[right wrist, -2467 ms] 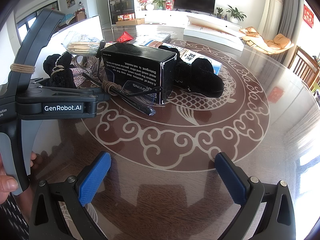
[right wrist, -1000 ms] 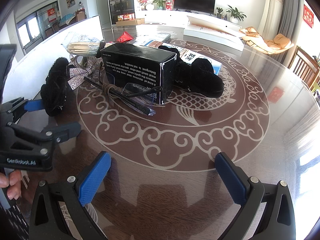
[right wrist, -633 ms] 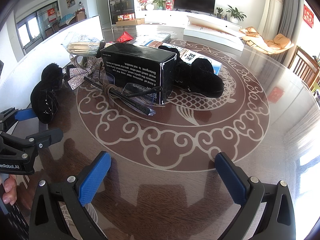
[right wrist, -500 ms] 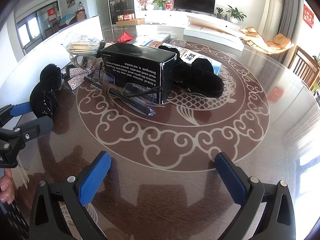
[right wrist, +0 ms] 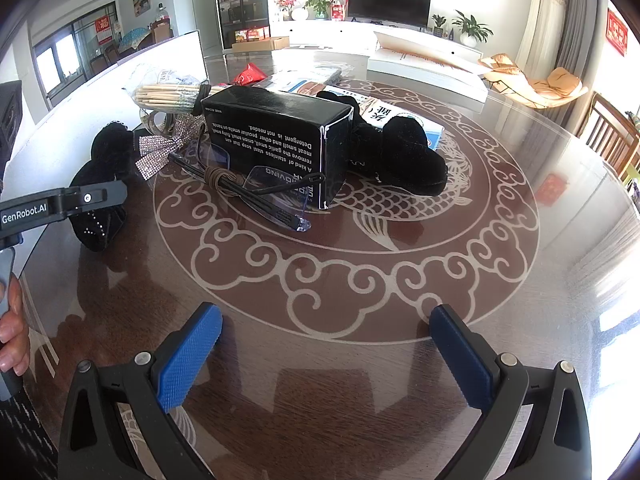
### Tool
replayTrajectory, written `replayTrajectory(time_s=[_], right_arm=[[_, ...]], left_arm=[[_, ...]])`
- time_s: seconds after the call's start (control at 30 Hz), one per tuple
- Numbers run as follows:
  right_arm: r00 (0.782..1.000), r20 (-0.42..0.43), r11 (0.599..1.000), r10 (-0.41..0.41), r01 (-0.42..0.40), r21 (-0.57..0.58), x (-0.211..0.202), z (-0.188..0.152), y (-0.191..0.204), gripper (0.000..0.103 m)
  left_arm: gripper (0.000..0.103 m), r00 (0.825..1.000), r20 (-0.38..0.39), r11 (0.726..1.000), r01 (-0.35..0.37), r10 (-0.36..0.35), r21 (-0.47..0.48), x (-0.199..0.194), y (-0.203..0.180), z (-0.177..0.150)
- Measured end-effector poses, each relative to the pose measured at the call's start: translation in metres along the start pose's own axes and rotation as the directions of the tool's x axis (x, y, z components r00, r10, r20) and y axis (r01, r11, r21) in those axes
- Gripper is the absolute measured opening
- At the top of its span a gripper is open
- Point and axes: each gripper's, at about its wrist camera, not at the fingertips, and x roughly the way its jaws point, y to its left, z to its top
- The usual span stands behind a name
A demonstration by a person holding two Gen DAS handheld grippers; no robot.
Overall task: Organize objects
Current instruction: 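Close the left tool on the black knit bag and lift it, then carry the black knit bag into the white box and open the left tool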
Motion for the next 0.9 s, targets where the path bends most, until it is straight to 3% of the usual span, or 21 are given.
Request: replayTrajectory(time_s=[0.07, 0.13, 0.17, 0.2, 0.23, 0.27, 0.33, 0.43, 0.5, 0.53, 0.57, 0.63, 0.7, 0.77, 0.83, 0.9], right_arm=[[1.000, 0.000, 1.000, 0.000, 0.000, 0.000, 0.000, 0.000, 0.000, 0.103], [1.000, 0.000, 1.000, 0.000, 0.000, 0.000, 0.000, 0.000, 0.000, 0.103], [1.000, 0.000, 1.000, 0.000, 0.000, 0.000, 0.000, 0.000, 0.000, 0.103], [1.000, 0.000, 1.000, 0.000, 0.000, 0.000, 0.000, 0.000, 0.000, 0.103], [1.000, -0.001, 1.000, 0.000, 0.000, -0.004, 0.000, 0.000, 0.000, 0.103], [1.000, -0.018, 1.000, 0.017, -0.017, -0.022, 0.001, 0.003, -0.001, 0.103], [0.994, -0.088, 0.994, 0.061, -0.068, -0.081, 0.004, 0.011, 0.003, 0.103], [0.986, -0.052, 0.968, 0.156, -0.163, -0.192, -0.013, 0.028, 0.019, 0.103], [0.978, -0.060, 0.936, 0.202, -0.211, -0.282, -0.017, 0.047, 0.036, 0.103], [0.968, -0.074, 0.913, 0.239, -0.250, -0.322, -0.016, 0.058, 0.045, 0.103], [0.959, -0.094, 0.888, 0.266, -0.282, -0.362, -0.011, 0.068, 0.055, 0.103], [0.961, -0.135, 0.858, 0.241, -0.276, -0.433, 0.005, 0.083, 0.072, 0.100], [0.965, -0.183, 0.844, 0.186, -0.252, -0.472, 0.021, 0.089, 0.084, 0.075], [0.965, -0.205, 0.849, 0.164, -0.244, -0.469, 0.032, 0.093, 0.082, 0.063], [0.966, -0.207, 0.853, 0.152, -0.234, -0.466, 0.031, 0.094, 0.080, 0.057], [0.948, -0.250, 0.869, 0.197, -0.287, -0.403, 0.025, 0.094, 0.072, 0.015]], left_arm=[[0.038, 0.996, -0.070, 0.999, 0.054, -0.053, 0.008, -0.006, -0.001, -0.011], [0.039, 0.992, -0.112, 0.998, 0.062, -0.058, 0.030, -0.010, -0.003, -0.017], [0.046, 0.992, -0.117, 0.998, 0.053, -0.048, 0.040, -0.012, -0.003, -0.018], [0.053, 0.993, -0.111, 0.998, 0.040, -0.035, 0.044, -0.013, -0.002, -0.019], [0.075, 0.995, -0.102, 0.999, 0.018, -0.014, 0.041, -0.013, -0.002, -0.019], [0.089, 0.995, -0.094, 0.999, -0.014, 0.017, 0.035, -0.013, 0.000, -0.018], [0.090, 0.995, -0.086, 0.998, -0.056, 0.058, 0.025, -0.011, 0.002, -0.017], [0.090, 0.994, -0.064, 0.996, -0.085, 0.086, 0.030, -0.017, 0.003, -0.021], [0.072, 0.994, -0.036, 0.994, -0.105, 0.106, 0.033, -0.016, 0.003, -0.019], [0.042, 0.995, -0.039, 0.996, -0.087, 0.089, 0.034, -0.016, 0.003, -0.019], [0.028, 0.997, -0.045, 0.997, -0.066, 0.068, 0.033, -0.016, 0.003, -0.019], [0.028, 0.998, -0.030, 0.997, -0.057, 0.058, 0.044, -0.024, 0.003, -0.021], [0.028, 0.999, -0.012, 0.998, -0.044, 0.045, 0.055, -0.036, 0.001, -0.024], [0.028, 1.000, 0.004, 0.998, -0.026, 0.026, 0.057, -0.049, 0.002, -0.028], [0.028, 1.000, 0.017, 0.999, 0.002, -0.003, 0.042, -0.061, 0.005, -0.032], [0.028, 0.999, 0.033, 0.999, 0.032, -0.033, 0.022, -0.073, 0.008, -0.035]])
